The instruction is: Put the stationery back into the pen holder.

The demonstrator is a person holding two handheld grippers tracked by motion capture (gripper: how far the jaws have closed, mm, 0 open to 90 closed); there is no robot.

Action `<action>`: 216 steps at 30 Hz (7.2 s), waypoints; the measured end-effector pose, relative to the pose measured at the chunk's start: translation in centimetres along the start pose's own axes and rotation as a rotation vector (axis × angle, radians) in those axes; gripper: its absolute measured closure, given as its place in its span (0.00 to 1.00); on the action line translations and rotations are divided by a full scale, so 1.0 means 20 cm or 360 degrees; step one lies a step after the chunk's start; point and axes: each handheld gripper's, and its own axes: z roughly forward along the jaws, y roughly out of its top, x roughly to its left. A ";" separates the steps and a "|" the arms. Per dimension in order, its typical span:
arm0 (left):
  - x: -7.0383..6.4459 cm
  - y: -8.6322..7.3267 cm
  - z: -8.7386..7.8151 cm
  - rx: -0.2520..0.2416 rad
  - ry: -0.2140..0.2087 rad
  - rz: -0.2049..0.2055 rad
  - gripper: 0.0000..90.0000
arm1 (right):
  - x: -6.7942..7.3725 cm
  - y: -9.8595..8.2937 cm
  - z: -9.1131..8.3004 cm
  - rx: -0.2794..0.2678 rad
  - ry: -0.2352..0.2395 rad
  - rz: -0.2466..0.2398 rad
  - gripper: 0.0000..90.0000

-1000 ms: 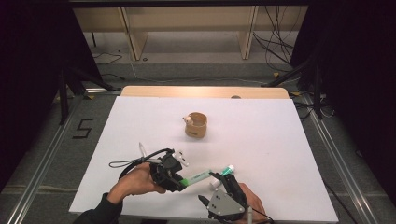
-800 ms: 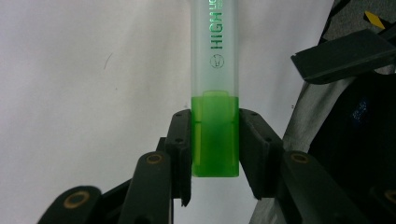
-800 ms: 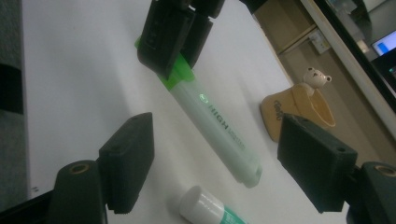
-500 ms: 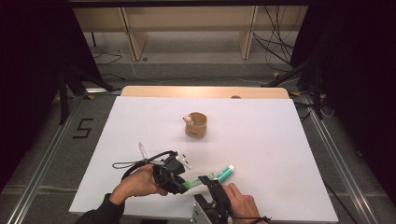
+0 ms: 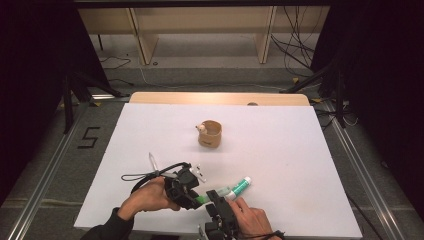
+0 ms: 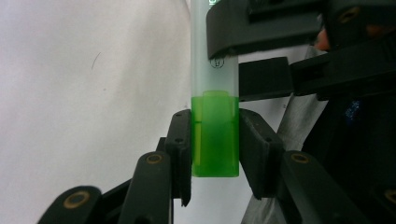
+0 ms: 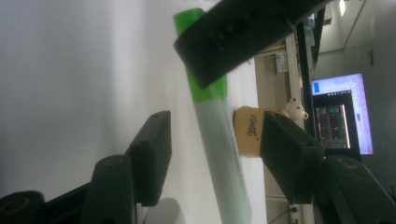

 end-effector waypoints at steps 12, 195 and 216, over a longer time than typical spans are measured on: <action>0.00 0.00 0.00 0.0010 -0.0019 -0.0007 0.74 | 0.04 0.02 0.03 0.0039 -0.0056 -0.0118 0.62; 0.15 -0.49 0.08 -0.0950 0.0431 -0.0303 0.18 | -0.97 -0.54 0.86 -0.0207 0.0322 0.2392 0.51; 0.15 -0.48 0.08 -0.0941 0.0434 -0.0326 0.18 | -0.86 -0.65 0.39 -0.0316 0.0355 0.2194 0.36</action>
